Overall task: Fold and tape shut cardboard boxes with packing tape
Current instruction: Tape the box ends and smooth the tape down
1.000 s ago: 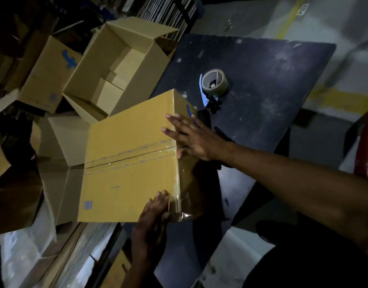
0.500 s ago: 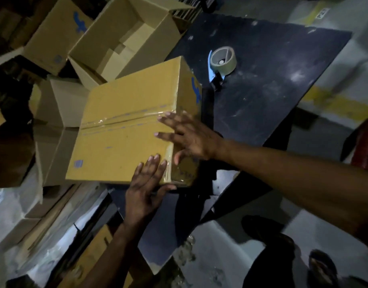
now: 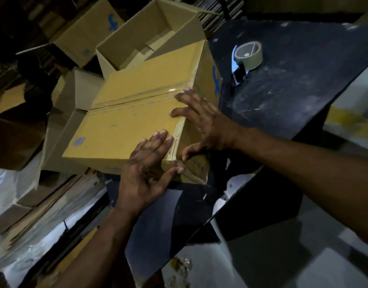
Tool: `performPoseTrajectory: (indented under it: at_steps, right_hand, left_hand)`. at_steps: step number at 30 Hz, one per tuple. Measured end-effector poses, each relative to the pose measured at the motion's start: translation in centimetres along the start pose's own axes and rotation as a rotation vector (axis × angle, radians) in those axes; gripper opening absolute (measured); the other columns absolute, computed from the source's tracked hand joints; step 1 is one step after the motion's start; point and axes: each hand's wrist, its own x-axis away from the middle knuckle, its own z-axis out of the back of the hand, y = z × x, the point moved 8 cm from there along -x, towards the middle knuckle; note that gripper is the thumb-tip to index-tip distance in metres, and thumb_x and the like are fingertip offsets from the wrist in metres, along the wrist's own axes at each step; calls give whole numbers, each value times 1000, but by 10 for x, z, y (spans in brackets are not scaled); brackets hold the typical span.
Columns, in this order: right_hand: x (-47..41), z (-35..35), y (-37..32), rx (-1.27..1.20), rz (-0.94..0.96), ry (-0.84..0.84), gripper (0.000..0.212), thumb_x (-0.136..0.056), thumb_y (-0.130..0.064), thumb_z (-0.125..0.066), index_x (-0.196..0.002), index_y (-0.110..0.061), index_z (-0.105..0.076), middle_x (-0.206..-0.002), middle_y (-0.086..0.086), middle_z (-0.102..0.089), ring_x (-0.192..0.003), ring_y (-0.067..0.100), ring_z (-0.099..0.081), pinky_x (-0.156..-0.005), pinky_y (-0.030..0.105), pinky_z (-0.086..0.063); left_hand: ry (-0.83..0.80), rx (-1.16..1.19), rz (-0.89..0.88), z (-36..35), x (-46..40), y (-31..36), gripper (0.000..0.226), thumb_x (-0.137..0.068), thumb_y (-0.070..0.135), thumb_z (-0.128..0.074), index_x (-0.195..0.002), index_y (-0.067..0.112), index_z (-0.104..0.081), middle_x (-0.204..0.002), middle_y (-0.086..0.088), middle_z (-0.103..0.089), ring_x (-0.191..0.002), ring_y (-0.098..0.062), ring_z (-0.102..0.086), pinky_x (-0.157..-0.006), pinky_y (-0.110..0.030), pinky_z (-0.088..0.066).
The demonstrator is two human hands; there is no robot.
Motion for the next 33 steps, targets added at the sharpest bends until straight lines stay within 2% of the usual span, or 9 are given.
performPoseTrajectory:
  at_steps: [5, 8, 12, 15, 17, 21, 25, 27, 33]
  right_hand:
    - [-1, 3, 7, 182, 52, -217, 145, -47, -93, -80, -166, -38, -17, -178, -3, 0, -164, 25, 11, -120, 79, -11]
    - [-4, 5, 5, 188, 36, -277, 159, -35, -101, -73, -167, -41, -10, -177, -5, 4, -164, 26, 15, -118, 84, -7]
    - [-5, 5, 1, 150, 1, -290, 156, -35, -106, -65, -166, -42, -9, -177, -7, 5, -163, 22, 20, -119, 82, -5]
    - [-5, 7, -1, 167, 9, -238, 142, -49, -111, -48, -166, -40, -13, -177, -5, 0, -164, 22, 16, -118, 84, -7]
    - [-5, 9, -3, 149, -3, -199, 133, -57, -111, -43, -166, -38, -18, -176, -5, -4, -164, 21, 13, -118, 84, -8]
    - [-5, 8, -2, 156, -8, -144, 129, -60, -109, -45, -164, -38, -21, -176, -5, -9, -164, 20, 11, -117, 84, -12]
    - [-7, 7, -3, 147, 6, -130, 126, -59, -109, -46, -162, -39, -24, -174, -4, -12, -165, 21, 9, -116, 84, -18]
    - [-8, 8, -2, 65, 14, -105, 116, -65, -106, -51, -159, -39, -30, -173, -3, -16, -165, 23, 6, -117, 81, -22]
    - [-6, 6, -2, -53, -4, 4, 101, -75, -96, -60, -153, -35, -45, -171, -1, -26, -165, 22, 0, -122, 73, -23]
  left_hand:
    - [51, 23, 84, 4, -5, 2, 74, -84, 49, -92, -148, 19, -69, -157, 0, -61, -152, -15, -52, -126, -52, -43]
    - [114, 27, 217, 5, -10, 0, 78, -77, 67, -88, -140, 23, -75, -147, 6, -68, -142, -3, -59, -125, -39, -45]
    - [151, 151, 398, 5, -14, 1, 78, -67, 57, -92, -137, 26, -77, -140, 9, -73, -136, 0, -63, -119, -42, -52]
    - [213, 172, 530, 8, -16, 1, 77, -57, 51, -89, -131, 31, -80, -132, 16, -76, -125, 7, -67, -107, -36, -61]
    - [237, 213, 558, 6, -15, 2, 72, -60, 51, -90, -129, 30, -81, -131, 16, -77, -125, 7, -67, -109, -36, -59]
    - [228, 187, 486, 3, -10, 5, 69, -80, 71, -76, -134, 28, -79, -142, 9, -72, -138, 4, -60, -127, -41, -42]
    - [76, 83, 170, 0, 0, 10, 67, -98, 59, -70, -152, 20, -65, -162, 2, -56, -156, -10, -44, -129, -53, -35]
    - [44, 25, 41, 0, 5, 3, 80, -92, 57, -80, -157, 15, -59, -166, -2, -52, -159, -18, -42, -126, -57, -37]
    - [121, 18, -68, 0, 5, -5, 72, -92, 37, -87, -152, 6, -61, -162, -10, -56, -155, -25, -50, -117, -58, -46]
